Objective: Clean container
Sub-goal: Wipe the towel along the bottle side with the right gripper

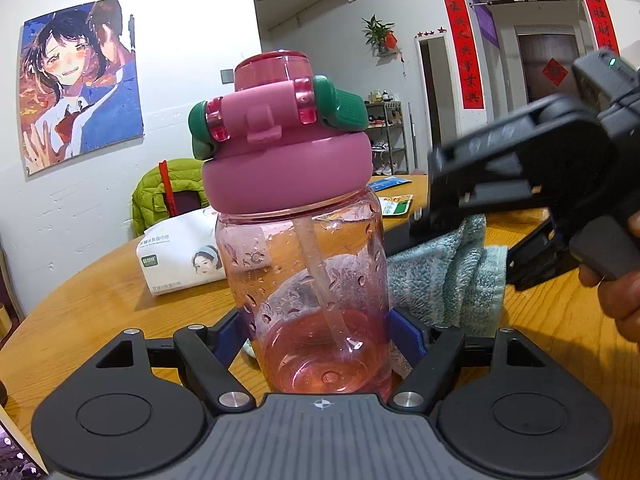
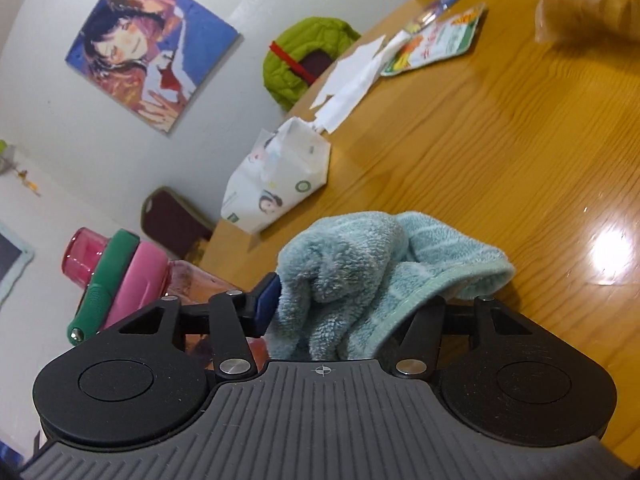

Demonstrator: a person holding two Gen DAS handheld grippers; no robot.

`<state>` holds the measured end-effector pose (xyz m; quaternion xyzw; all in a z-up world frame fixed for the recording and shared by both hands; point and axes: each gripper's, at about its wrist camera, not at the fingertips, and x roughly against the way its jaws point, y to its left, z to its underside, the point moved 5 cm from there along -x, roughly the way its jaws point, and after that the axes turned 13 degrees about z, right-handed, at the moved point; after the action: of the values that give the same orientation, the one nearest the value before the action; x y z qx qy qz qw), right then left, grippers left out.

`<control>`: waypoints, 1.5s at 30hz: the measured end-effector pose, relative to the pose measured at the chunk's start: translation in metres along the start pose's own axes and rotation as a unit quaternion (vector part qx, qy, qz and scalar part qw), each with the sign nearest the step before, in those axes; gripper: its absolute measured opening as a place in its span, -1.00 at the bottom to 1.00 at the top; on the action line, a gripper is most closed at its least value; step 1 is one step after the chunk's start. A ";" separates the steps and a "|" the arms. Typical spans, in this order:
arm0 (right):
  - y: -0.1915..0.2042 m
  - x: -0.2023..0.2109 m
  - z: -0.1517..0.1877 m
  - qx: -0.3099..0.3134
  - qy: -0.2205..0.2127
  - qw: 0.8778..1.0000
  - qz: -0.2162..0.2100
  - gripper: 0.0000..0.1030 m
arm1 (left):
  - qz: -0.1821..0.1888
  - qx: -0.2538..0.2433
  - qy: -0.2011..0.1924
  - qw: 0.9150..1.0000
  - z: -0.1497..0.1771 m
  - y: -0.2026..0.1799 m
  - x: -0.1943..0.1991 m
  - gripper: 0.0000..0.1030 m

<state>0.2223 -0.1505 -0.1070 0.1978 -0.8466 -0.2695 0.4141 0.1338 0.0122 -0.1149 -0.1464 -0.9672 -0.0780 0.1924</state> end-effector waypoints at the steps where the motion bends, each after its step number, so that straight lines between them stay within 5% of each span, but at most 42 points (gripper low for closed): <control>1: 0.001 0.004 0.000 0.007 -0.006 1.000 -0.002 0.28 | 0.000 0.000 0.000 1.000 0.001 0.000 0.001 0.44; 7: 0.006 0.019 -0.002 0.023 -0.032 0.999 -0.004 0.50 | 0.000 -0.001 0.000 1.000 0.001 -0.001 0.002 0.45; 10: 0.002 0.016 -0.002 0.005 -0.008 1.000 -0.013 0.75 | -0.001 -0.002 0.001 1.000 0.002 -0.003 0.002 0.45; 16: -0.005 0.001 -0.002 -0.051 0.031 0.996 -0.063 0.74 | -0.001 -0.002 0.000 1.000 0.003 -0.004 0.004 0.45; 22: -0.007 0.003 -0.004 -0.037 0.012 0.999 -0.012 0.75 | -0.001 -0.003 0.000 1.000 0.006 -0.011 0.007 0.45; 26: -0.009 0.000 -0.003 -0.079 0.052 0.991 -0.089 0.75 | -0.001 -0.002 0.001 1.000 0.002 -0.007 0.008 0.45; 33: -0.004 0.001 -0.001 -0.062 0.046 0.996 -0.054 0.75 | 0.004 0.006 -0.001 1.000 0.001 -0.003 0.009 0.44; 38: 0.011 0.022 0.012 -0.029 0.064 0.995 -0.071 0.75 | 0.010 0.004 0.001 1.000 0.000 -0.002 0.010 0.45; 42: 0.026 0.054 0.003 0.005 -0.003 0.997 -0.071 0.75 | 0.016 0.002 0.004 1.000 0.000 0.001 0.012 0.45; 45: 0.039 0.059 -0.010 0.058 -0.068 0.996 -0.005 0.73 | 0.018 0.003 0.004 1.000 0.000 0.004 0.012 0.45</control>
<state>0.1919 -0.1555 -0.0428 0.2065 -0.8862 -0.2347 0.3418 0.1241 0.0186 -0.1098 -0.1627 -0.9639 -0.0722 0.1982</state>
